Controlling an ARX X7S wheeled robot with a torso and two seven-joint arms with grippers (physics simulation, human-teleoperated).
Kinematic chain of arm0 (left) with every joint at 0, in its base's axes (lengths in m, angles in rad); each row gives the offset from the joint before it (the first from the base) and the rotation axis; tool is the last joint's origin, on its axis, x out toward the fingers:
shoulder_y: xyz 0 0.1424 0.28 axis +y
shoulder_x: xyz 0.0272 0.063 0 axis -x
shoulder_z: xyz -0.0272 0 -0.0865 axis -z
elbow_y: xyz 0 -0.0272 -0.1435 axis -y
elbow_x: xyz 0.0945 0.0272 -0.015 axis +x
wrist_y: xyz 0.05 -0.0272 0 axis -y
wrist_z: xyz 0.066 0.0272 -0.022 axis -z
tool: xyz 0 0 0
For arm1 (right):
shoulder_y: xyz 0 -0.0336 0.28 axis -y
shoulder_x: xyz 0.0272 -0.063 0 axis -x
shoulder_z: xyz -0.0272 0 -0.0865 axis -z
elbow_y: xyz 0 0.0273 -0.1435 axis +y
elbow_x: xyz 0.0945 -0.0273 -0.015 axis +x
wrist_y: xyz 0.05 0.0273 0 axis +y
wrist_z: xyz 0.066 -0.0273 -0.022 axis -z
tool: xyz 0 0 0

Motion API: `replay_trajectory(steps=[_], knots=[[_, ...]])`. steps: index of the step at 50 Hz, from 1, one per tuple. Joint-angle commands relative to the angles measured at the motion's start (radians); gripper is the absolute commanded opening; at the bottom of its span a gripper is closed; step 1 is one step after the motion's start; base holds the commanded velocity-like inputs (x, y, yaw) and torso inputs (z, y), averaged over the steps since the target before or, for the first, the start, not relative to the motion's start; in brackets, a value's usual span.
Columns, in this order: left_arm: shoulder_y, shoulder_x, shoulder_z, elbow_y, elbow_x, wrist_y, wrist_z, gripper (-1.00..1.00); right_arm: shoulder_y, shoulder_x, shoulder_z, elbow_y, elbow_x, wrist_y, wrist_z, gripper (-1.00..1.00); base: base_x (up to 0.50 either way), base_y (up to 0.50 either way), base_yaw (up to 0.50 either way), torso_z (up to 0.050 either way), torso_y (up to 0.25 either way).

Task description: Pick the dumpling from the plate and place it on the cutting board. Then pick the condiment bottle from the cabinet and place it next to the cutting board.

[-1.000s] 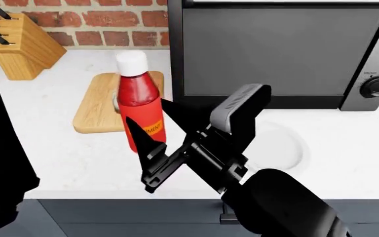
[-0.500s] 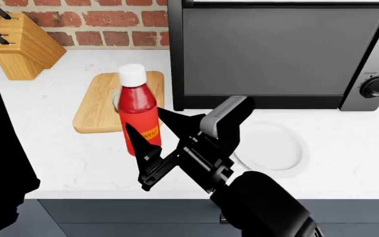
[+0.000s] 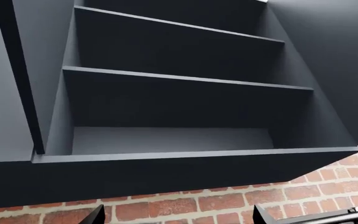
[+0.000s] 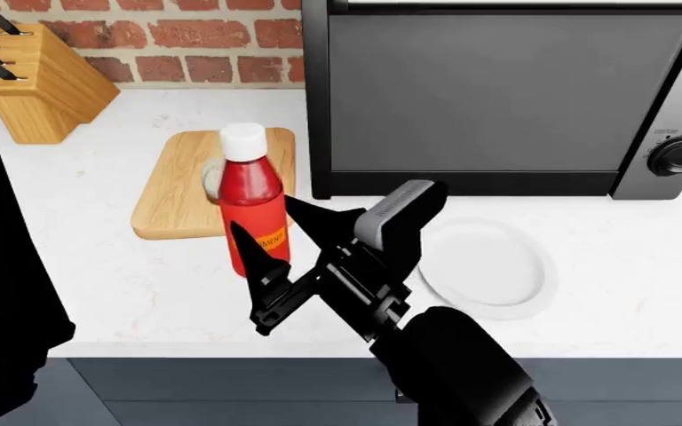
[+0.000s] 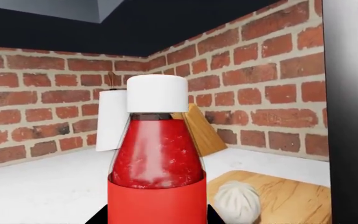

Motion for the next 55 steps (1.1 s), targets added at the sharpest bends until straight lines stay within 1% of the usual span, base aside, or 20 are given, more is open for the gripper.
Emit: replay_trajectory(steps=[1,8,26,37,55], knots=[[-0.005,-0.004,0.004,0.002,0.001,-0.003,-0.003,1.00,0.014,-0.005,-0.009,0.037,-0.019,-0.043,-0.021,-1.00,0.00,0.00,0.00,0.000,0.000],[-0.001,-0.004,0.003,0.004,0.002,-0.001,-0.003,1.00,0.022,-0.011,-0.012,0.071,-0.024,-0.069,-0.017,-1.00,0.00,0.00,0.00,0.000,0.000],[0.014,-0.002,-0.004,0.006,0.004,0.009,-0.002,1.00,0.060,-0.052,-0.043,0.243,-0.069,-0.165,-0.006,-1.00,0.00,0.00,0.00,0.000,0.001],[0.019,-0.005,-0.009,0.009,0.001,0.011,-0.004,1.00,0.050,-0.053,-0.077,0.269,-0.063,-0.175,0.005,-1.00,0.00,0.00,0.00,0.000,0.001],[0.015,-0.009,-0.007,0.007,0.004,0.011,-0.006,1.00,0.057,-0.064,-0.103,0.355,-0.051,-0.252,0.017,-1.00,0.00,0.00,0.00,0.001,0.001]])
